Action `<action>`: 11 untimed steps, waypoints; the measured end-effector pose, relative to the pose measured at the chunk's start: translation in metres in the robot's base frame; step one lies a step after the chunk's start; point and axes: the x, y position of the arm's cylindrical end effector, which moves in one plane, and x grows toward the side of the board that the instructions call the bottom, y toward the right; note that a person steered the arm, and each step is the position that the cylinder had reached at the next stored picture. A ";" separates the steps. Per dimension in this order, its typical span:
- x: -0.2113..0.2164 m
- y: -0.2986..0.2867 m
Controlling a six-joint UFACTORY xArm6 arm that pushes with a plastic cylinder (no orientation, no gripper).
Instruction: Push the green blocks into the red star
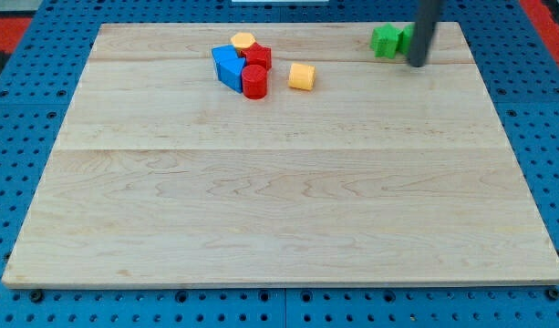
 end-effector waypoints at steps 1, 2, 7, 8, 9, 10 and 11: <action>-0.030 0.029; -0.041 0.011; -0.064 -0.187; -0.065 -0.189; -0.069 -0.159; -0.051 -0.156; -0.035 -0.156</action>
